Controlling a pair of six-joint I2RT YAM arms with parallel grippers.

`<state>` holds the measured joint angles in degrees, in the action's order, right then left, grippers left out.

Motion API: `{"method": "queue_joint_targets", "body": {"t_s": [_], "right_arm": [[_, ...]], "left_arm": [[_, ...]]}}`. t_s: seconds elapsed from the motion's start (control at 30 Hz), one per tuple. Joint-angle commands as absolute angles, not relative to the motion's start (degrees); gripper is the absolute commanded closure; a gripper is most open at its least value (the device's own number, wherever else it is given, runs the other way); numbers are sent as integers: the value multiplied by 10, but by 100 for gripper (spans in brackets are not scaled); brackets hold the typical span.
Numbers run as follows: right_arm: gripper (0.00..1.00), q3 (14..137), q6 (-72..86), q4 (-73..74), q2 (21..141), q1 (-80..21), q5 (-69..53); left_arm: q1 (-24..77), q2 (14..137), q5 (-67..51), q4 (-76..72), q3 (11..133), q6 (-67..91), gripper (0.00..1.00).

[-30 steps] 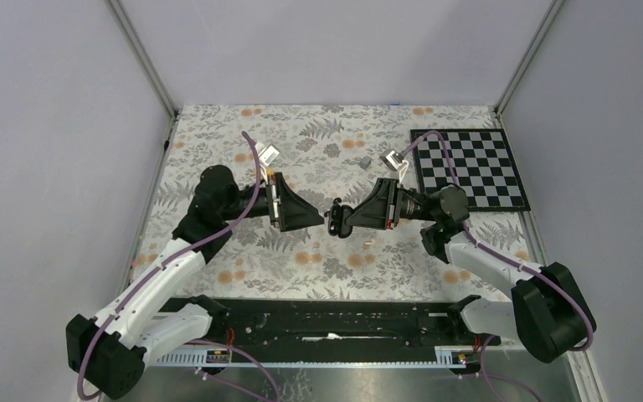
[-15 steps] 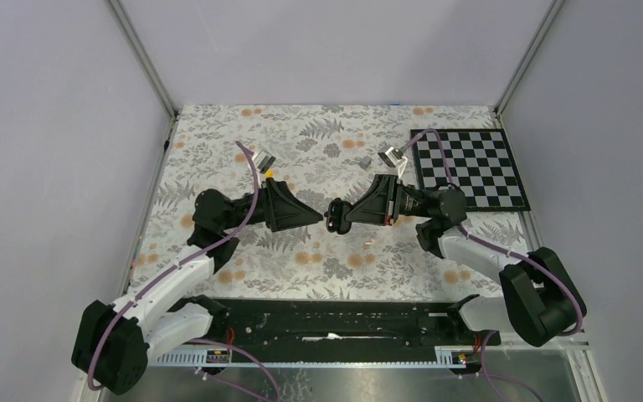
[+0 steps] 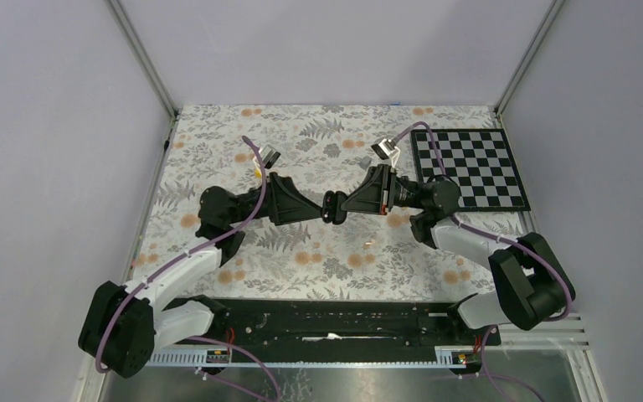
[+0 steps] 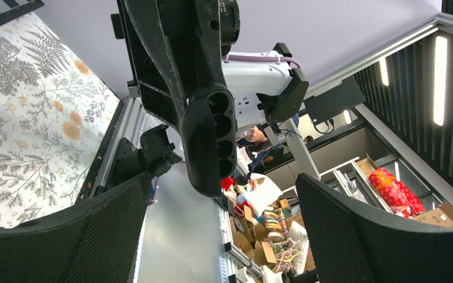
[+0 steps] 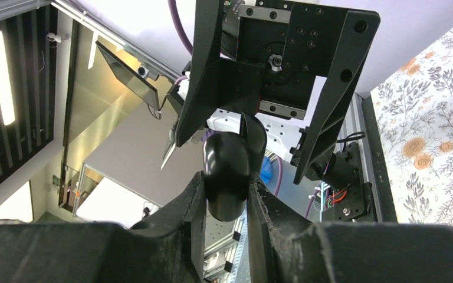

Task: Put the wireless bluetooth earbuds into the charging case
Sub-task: Pick up the earbud from the center of the board.

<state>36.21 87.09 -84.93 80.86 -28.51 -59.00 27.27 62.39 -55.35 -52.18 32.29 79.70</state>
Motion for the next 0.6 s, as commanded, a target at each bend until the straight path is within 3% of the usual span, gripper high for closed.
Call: {"method": "queue_joint_targets", "body": {"t_s": [0.0,0.3,0.57], "right_arm": [[100,394,880,-966,822,-296,-575],[100,403,885,-966,827,-305,-573],[100,401,883,-966,828,-311,-573]], "left_arm": [[270,632,-552,-609,334,826,7],[270,693,-537,-831,320,980,13],[269,689,-542,-794,320,951,20]]}}
